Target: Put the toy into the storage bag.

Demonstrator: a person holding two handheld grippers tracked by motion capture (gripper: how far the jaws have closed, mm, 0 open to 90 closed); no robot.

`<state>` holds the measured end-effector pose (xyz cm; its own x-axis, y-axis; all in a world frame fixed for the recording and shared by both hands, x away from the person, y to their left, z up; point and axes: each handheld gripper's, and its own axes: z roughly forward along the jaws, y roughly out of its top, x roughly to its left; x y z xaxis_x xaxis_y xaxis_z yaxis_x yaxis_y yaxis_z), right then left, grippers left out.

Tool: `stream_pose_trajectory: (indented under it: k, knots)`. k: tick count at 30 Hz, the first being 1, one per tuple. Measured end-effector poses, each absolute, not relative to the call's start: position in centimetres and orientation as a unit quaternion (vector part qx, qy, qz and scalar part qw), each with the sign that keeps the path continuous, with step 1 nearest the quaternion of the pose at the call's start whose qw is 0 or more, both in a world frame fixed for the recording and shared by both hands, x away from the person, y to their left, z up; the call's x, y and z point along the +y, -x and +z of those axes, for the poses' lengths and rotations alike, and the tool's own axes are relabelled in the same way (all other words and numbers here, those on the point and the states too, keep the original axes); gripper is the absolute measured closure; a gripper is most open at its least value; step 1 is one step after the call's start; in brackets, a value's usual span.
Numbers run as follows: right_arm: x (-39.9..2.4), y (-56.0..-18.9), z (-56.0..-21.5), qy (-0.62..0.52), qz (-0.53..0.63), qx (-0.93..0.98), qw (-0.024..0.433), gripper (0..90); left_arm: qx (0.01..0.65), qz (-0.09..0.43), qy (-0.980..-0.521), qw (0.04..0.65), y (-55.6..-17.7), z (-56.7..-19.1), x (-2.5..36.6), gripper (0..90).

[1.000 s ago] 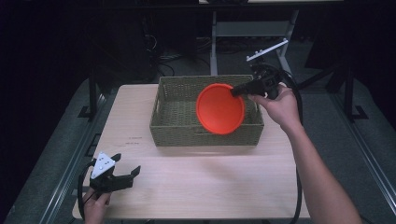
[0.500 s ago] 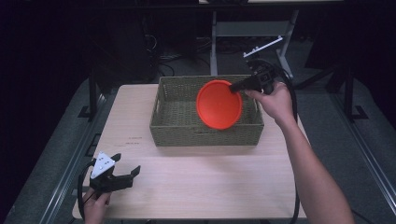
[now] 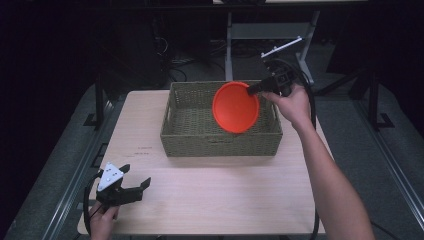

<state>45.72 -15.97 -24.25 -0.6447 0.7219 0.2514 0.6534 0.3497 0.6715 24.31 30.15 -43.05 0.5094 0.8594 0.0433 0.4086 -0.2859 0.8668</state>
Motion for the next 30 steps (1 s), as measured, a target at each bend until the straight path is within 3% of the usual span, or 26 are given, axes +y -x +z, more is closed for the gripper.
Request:
stream_pose_trajectory:
  k: [30]
  knots:
    - [-15.6, -48.3, -26.4, -0.453, 0.378, 0.806, 0.046, 81.6, 0.413, 0.266, -0.757, 0.431, -24.0, -42.9, 30.1, 12.8]
